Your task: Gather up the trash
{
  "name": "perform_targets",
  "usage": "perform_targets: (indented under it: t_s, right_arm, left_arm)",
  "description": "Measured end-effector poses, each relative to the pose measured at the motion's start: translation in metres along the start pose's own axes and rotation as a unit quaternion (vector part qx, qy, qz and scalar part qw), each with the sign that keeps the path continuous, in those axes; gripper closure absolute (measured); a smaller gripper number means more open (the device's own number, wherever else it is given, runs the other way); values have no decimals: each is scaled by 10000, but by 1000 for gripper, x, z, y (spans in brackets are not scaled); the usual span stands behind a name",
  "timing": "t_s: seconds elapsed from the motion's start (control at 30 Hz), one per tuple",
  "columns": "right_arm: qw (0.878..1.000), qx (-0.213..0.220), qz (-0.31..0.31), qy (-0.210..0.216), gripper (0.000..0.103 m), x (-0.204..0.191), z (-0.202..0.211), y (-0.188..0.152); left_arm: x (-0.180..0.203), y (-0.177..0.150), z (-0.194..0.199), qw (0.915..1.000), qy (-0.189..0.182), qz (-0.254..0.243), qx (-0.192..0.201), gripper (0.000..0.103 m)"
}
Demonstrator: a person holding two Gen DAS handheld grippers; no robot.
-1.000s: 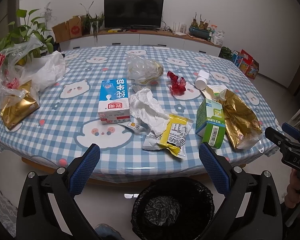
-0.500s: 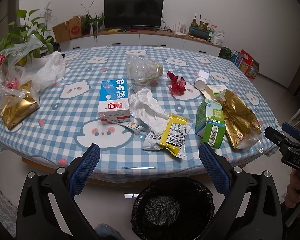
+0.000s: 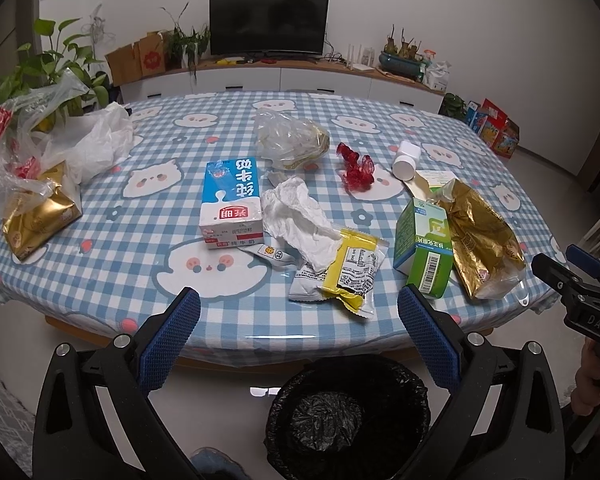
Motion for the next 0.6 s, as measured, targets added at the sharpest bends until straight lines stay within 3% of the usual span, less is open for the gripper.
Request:
perform_targets:
  t_s: [0.27,0.6]
  right_arm:
    - [9998,67,172,95,7,-31,-7,21]
    - [9992,-83,335,220,7,-76,-39,43]
  left_arm:
    - [-17,29,-10,9998,169,33,37,6]
    - [-48,72,-58,9988,366,253,-216,6]
Point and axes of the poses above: each gripper's, at about its wrist camera, not at the fingertips, and z roughly against the way its jaws point, x to its right, y to its top, the point moved 7 cm from there along -z, roughly the way its jaws point, and after that the axes turned 1 degree about z, right-handed, at the moved point
